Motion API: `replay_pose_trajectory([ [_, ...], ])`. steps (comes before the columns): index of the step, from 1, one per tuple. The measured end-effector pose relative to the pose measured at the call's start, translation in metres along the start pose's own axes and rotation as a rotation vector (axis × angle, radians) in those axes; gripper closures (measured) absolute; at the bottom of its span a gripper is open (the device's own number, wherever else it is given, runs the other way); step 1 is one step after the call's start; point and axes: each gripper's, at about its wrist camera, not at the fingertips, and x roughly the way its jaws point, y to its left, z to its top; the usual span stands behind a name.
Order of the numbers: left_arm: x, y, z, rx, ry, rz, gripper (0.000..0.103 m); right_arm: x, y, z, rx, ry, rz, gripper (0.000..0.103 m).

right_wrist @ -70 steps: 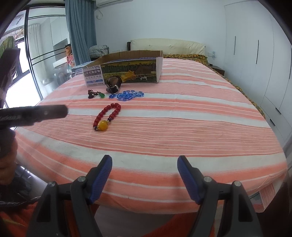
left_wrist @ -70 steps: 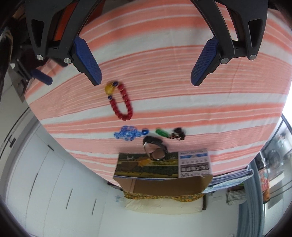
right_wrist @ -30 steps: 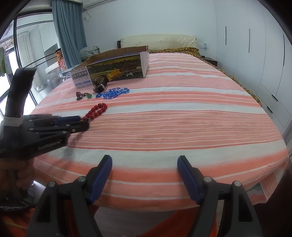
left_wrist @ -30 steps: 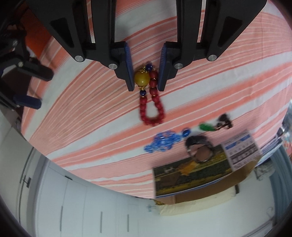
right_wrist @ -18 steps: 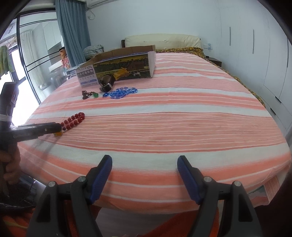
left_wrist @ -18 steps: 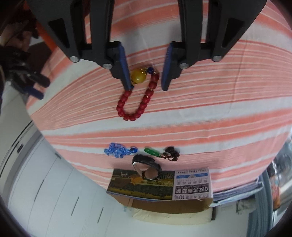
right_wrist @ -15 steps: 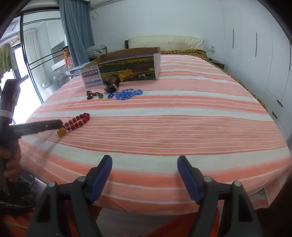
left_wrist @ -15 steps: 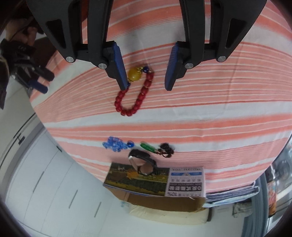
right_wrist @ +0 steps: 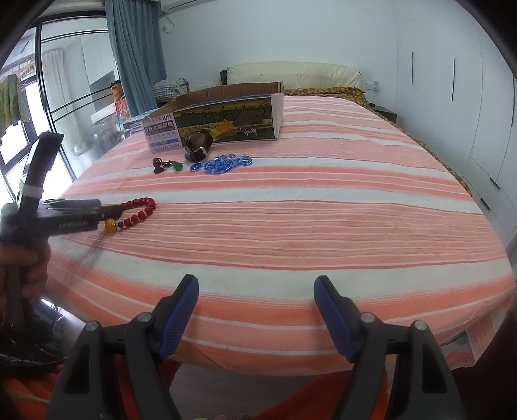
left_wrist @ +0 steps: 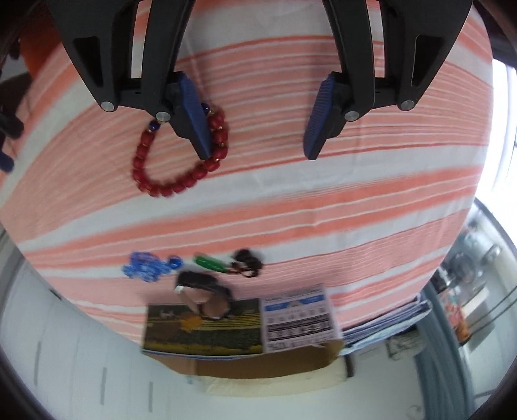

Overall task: Organize jewelry
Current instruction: 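Grasp the red bead bracelet by its yellow bead with the left tool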

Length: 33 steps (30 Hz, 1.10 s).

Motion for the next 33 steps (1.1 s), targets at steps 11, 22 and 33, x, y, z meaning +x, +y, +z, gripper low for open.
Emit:
replay_pose_trajectory([
  [11,-0.044,0.003,-0.011,0.078,-0.118,-0.234,0.045,0.01,-0.002,0.0,0.025,0.017,0.015,0.027],
  [22,-0.009,-0.022,-0.016,0.284,-0.015,-0.319,0.069,0.003,-0.003,-0.003,0.022,0.013,0.008,0.027],
  [33,-0.012,-0.018,-0.018,0.228,0.003,-0.309,0.088,0.017,-0.008,0.05,-0.013,0.058,0.095,0.027],
])
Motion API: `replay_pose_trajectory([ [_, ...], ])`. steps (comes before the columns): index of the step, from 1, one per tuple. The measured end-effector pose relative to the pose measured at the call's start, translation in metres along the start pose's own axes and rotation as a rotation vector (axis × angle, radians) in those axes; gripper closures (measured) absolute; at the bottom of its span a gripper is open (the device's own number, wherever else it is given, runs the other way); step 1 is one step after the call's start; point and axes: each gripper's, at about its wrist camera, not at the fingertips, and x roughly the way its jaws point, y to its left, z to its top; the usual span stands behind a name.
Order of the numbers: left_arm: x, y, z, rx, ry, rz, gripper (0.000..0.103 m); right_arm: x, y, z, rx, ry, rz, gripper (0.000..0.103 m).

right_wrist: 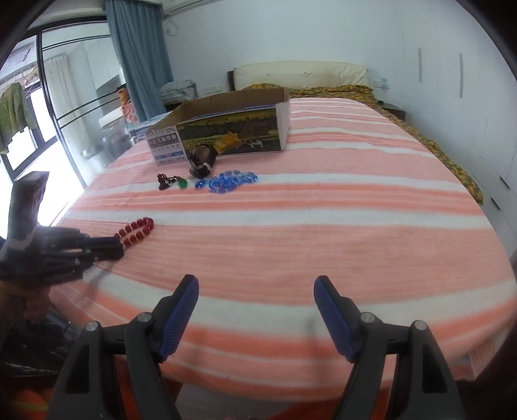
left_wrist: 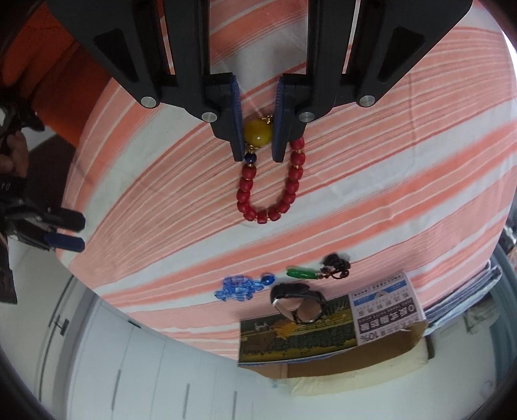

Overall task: Organize jewelry
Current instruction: 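Grasp the red bead bracelet by its yellow bead with the left tool, then lift the red bracelet with the left tool while the right tool grasps the blue crystal bracelet, then carry both bracelets into the box and open both tools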

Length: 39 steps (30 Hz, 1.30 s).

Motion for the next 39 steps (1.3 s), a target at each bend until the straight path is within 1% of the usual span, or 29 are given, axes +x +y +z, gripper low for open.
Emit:
replay_pose_trajectory([
  [1,-0.002,0.002,0.0,-0.032,-0.009,0.004,0.088,0.0,0.0,0.0,0.0,0.0,0.0,0.027],
  [2,-0.003,0.004,0.001,-0.06,-0.021,0.003,0.088,0.008,0.0,0.009,-0.007,0.036,0.01,0.027],
  [3,-0.008,0.008,0.003,-0.116,-0.049,-0.008,0.088,0.022,-0.001,0.021,-0.018,0.086,0.018,0.027],
  [4,-0.013,0.012,0.005,-0.16,-0.07,-0.018,0.088,0.04,0.002,0.039,-0.034,0.114,0.043,0.027],
  [5,-0.016,0.016,0.007,-0.206,-0.09,-0.027,0.088,0.04,0.002,0.039,-0.034,0.114,0.043,0.027],
  [6,-0.021,0.021,0.009,-0.263,-0.114,-0.036,0.088,0.048,0.004,0.047,-0.043,0.119,0.069,0.027],
  [7,-0.025,0.026,0.011,-0.306,-0.129,-0.042,0.088,0.068,0.01,0.068,-0.065,0.128,0.1,0.027],
  [9,-0.032,0.035,0.013,-0.365,-0.15,-0.045,0.088,0.082,0.015,0.083,-0.071,0.123,0.088,0.027],
  [12,-0.04,0.04,0.017,-0.389,-0.171,-0.026,0.088,0.116,0.022,0.105,-0.052,0.142,0.074,0.027],
  [13,-0.042,0.042,0.018,-0.392,-0.174,-0.021,0.088,0.13,0.024,0.109,-0.052,0.154,0.049,0.027],
  [14,-0.043,0.044,0.017,-0.397,-0.175,-0.018,0.088,0.13,0.024,0.109,-0.052,0.154,0.049,0.027],
  [15,-0.043,0.045,0.017,-0.402,-0.175,-0.016,0.088,0.141,0.025,0.111,-0.058,0.171,0.031,0.026],
  [16,-0.043,0.047,0.016,-0.412,-0.174,-0.014,0.088,0.149,0.032,0.112,-0.102,0.134,0.001,0.027],
  [17,-0.042,0.05,0.015,-0.423,-0.171,-0.012,0.088,0.152,0.035,0.111,-0.123,0.136,-0.015,0.029],
  [18,-0.043,0.053,0.014,-0.433,-0.17,-0.009,0.088,0.15,0.037,0.109,-0.139,0.115,-0.051,0.043],
  [19,-0.044,0.055,0.013,-0.439,-0.17,-0.007,0.088,0.147,0.037,0.108,-0.14,0.103,-0.048,0.081],
  [20,-0.045,0.057,0.011,-0.443,-0.172,-0.006,0.088,0.145,0.035,0.107,-0.128,0.109,-0.033,0.086],
  [21,-0.046,0.058,0.011,-0.445,-0.174,-0.003,0.088,0.141,0.033,0.105,-0.118,0.115,-0.025,0.086],
  [22,-0.047,0.059,0.01,-0.446,-0.176,-0.001,0.088,0.135,0.032,0.103,-0.117,0.108,-0.017,0.091],
  [24,-0.049,0.061,0.011,-0.449,-0.182,0.004,0.088,0.118,0.029,0.1,-0.115,0.09,-0.002,0.091],
  [25,-0.05,0.062,0.012,-0.451,-0.186,0.004,0.088,0.118,0.029,0.1,-0.115,0.09,-0.002,0.091],
  [26,-0.052,0.063,0.014,-0.452,-0.191,0.004,0.088,0.098,0.024,0.099,-0.09,0.07,0.034,0.091],
  [27,-0.055,0.064,0.015,-0.454,-0.197,0.005,0.088,0.086,0.022,0.098,-0.08,0.059,0.052,0.091],
  [33,-0.07,0.07,0.032,-0.459,-0.222,0.011,0.088,0.029,0.013,0.114,-0.077,0.005,0.11,0.091],
  [37,-0.083,0.075,0.046,-0.452,-0.242,0.012,0.088,0.015,0.009,0.121,-0.079,-0.013,0.126,0.091],
  [39,-0.089,0.079,0.053,-0.45,-0.249,0.01,0.088,0.012,0.006,0.126,-0.067,-0.009,0.154,0.091],
])
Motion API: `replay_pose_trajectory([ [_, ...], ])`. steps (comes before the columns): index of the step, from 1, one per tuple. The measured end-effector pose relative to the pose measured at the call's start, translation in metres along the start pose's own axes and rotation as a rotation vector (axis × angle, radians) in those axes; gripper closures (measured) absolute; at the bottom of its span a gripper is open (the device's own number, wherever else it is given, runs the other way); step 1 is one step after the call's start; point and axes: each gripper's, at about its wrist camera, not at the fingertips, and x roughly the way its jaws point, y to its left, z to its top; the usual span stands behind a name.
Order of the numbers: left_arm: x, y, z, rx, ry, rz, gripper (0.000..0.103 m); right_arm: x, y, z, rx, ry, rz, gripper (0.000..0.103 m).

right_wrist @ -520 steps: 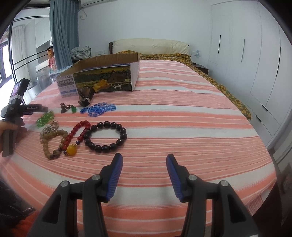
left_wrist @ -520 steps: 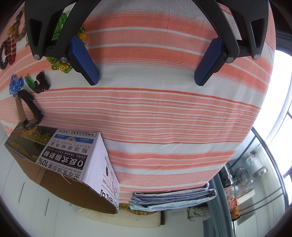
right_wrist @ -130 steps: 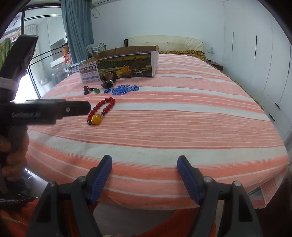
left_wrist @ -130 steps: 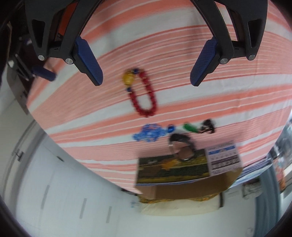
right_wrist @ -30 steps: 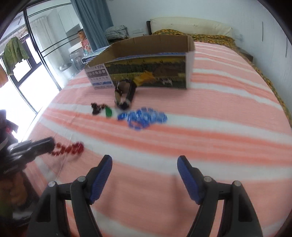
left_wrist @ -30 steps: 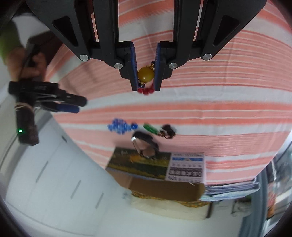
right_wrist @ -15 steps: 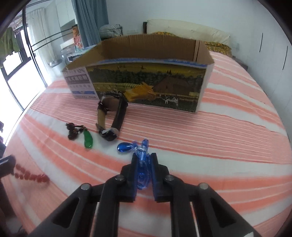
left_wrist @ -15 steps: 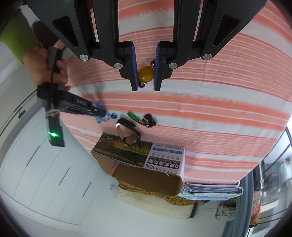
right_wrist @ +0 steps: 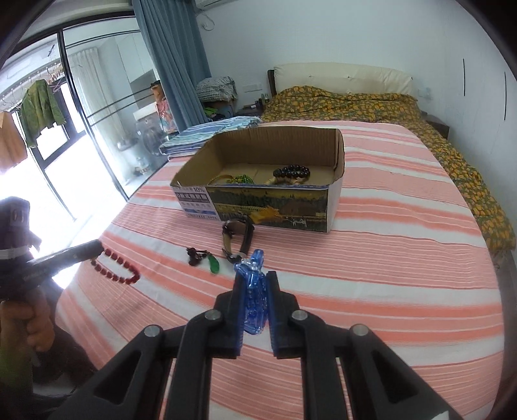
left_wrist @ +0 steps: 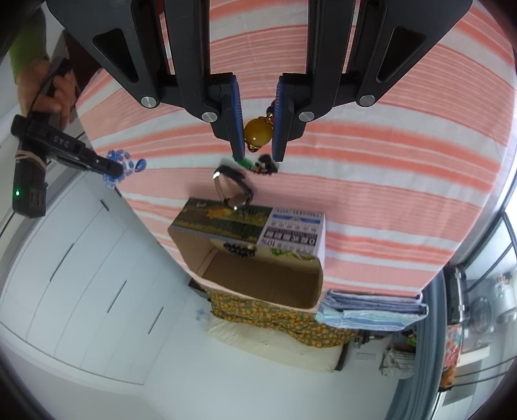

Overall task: Organize jewelry
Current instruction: 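Carry both bracelets into the box and open both tools, then withdraw both tools from the box back over the watch and keychain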

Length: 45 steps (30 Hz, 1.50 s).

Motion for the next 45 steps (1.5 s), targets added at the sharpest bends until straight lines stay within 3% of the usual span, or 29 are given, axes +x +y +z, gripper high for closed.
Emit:
replay_pose_trajectory([
  [9,-0.002,-0.004,0.049,0.037,-0.036,-0.005,0.088,-0.002,0.001,0.026,0.016,-0.03,0.054,0.091],
  [13,0.004,-0.006,0.085,0.047,-0.077,-0.015,0.088,0.0,0.0,0.076,-0.023,-0.108,0.046,0.091],
  [17,0.023,-0.011,0.122,0.078,-0.12,-0.001,0.088,0.02,-0.008,0.114,-0.044,-0.129,0.029,0.091],
  [20,0.05,-0.01,0.15,0.088,-0.119,0.011,0.088,0.05,-0.016,0.144,-0.068,-0.113,0.001,0.091],
  [26,0.128,-0.006,0.193,0.089,-0.029,0.015,0.088,0.115,-0.042,0.178,-0.071,-0.039,-0.053,0.091],
  [32,0.188,-0.01,0.204,0.115,0.044,0.038,0.087,0.165,-0.07,0.191,-0.04,0.024,-0.133,0.089],
  [33,0.199,-0.011,0.204,0.124,0.053,0.057,0.086,0.165,-0.07,0.191,-0.04,0.024,-0.133,0.082],
  [34,0.206,-0.011,0.203,0.129,0.05,0.091,0.084,0.174,-0.081,0.193,-0.015,0.04,-0.18,0.061],
  [35,0.21,-0.013,0.202,0.128,0.047,0.116,0.077,0.173,-0.084,0.194,0.001,0.026,-0.191,0.051],
  [37,0.209,-0.012,0.199,0.101,0.037,0.144,0.025,0.159,-0.088,0.19,0.028,-0.021,-0.192,0.046],
  [39,0.195,-0.011,0.196,0.087,-0.007,0.144,0.013,0.14,-0.089,0.183,0.047,-0.053,-0.171,0.046],
  [43,0.16,-0.012,0.184,0.117,-0.03,0.185,0.01,0.106,-0.084,0.163,0.053,-0.073,-0.147,0.046],
  [45,0.136,-0.012,0.174,0.133,-0.041,0.214,0.006,0.087,-0.077,0.145,0.04,-0.073,-0.15,0.038],
])
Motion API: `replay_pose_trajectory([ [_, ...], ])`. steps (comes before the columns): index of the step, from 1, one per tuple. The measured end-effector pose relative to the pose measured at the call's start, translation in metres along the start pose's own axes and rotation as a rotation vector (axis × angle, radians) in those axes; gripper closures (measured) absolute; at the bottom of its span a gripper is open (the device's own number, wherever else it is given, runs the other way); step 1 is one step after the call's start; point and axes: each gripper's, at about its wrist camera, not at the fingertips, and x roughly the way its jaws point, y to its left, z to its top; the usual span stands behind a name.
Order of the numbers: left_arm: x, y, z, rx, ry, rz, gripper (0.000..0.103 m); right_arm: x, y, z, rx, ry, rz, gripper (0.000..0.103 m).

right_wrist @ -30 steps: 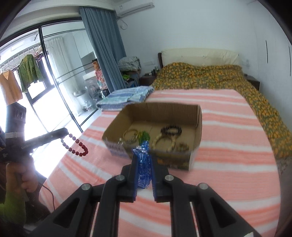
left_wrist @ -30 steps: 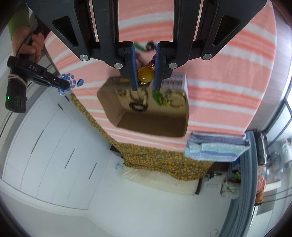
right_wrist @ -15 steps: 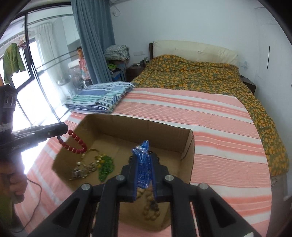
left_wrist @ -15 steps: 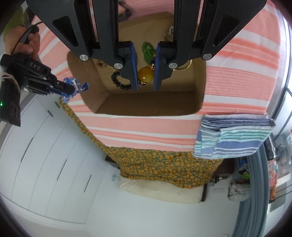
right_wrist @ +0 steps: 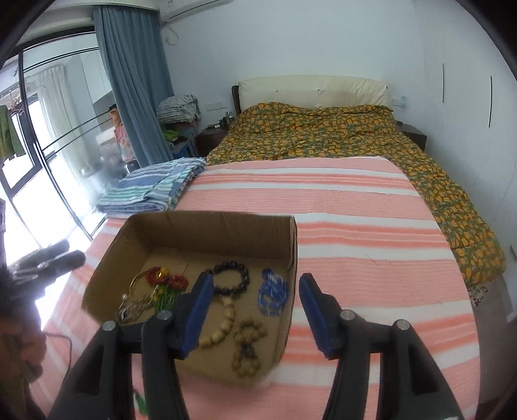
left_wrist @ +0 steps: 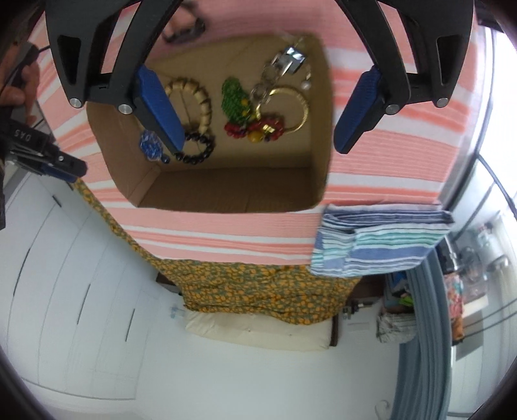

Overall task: Organize jewelry
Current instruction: 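Withdraw both tools from the box back over the watch and keychain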

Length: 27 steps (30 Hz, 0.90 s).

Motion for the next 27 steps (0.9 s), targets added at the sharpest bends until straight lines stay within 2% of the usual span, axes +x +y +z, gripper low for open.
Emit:
replay_pose_trajectory([
  [5,-0.057,0.004,-0.034,0.05,0.006,0.058,0.004,-0.037,0.009,-0.046,-0.035,0.023,-0.027,0.038],
  [6,-0.07,0.004,-0.047,0.063,0.018,0.072,0.003,-0.053,0.015,-0.077,-0.046,0.032,-0.059,0.038],
  [10,-0.098,0.003,-0.091,0.074,0.064,0.097,0.002,-0.067,0.022,-0.14,-0.069,0.052,-0.117,0.038],
  [11,-0.102,0.002,-0.106,0.061,0.076,0.1,0.002,-0.066,0.025,-0.154,-0.069,0.07,-0.13,0.038],
  [12,-0.103,-0.001,-0.116,0.047,0.086,0.1,0.002,-0.066,0.025,-0.154,-0.069,0.07,-0.13,0.038],
  [13,-0.103,-0.002,-0.132,0.018,0.104,0.091,0.002,-0.064,0.034,-0.184,-0.064,0.105,-0.133,0.038],
  [14,-0.102,-0.004,-0.145,-0.009,0.125,0.081,0.002,-0.064,0.034,-0.184,-0.064,0.105,-0.133,0.038],
  [16,-0.097,-0.009,-0.168,-0.055,0.165,0.062,0.002,-0.065,0.045,-0.21,-0.061,0.109,-0.125,0.038],
  [19,-0.093,-0.021,-0.2,-0.065,0.15,0.061,0.002,-0.064,0.054,-0.22,-0.073,0.104,-0.123,0.038],
  [21,-0.085,-0.027,-0.21,-0.048,0.141,0.086,0.002,-0.062,0.066,-0.228,-0.123,0.073,-0.134,0.038],
  [27,-0.06,-0.033,-0.215,0.002,0.138,0.158,0.002,-0.053,0.066,-0.237,-0.14,0.1,-0.141,0.038],
])
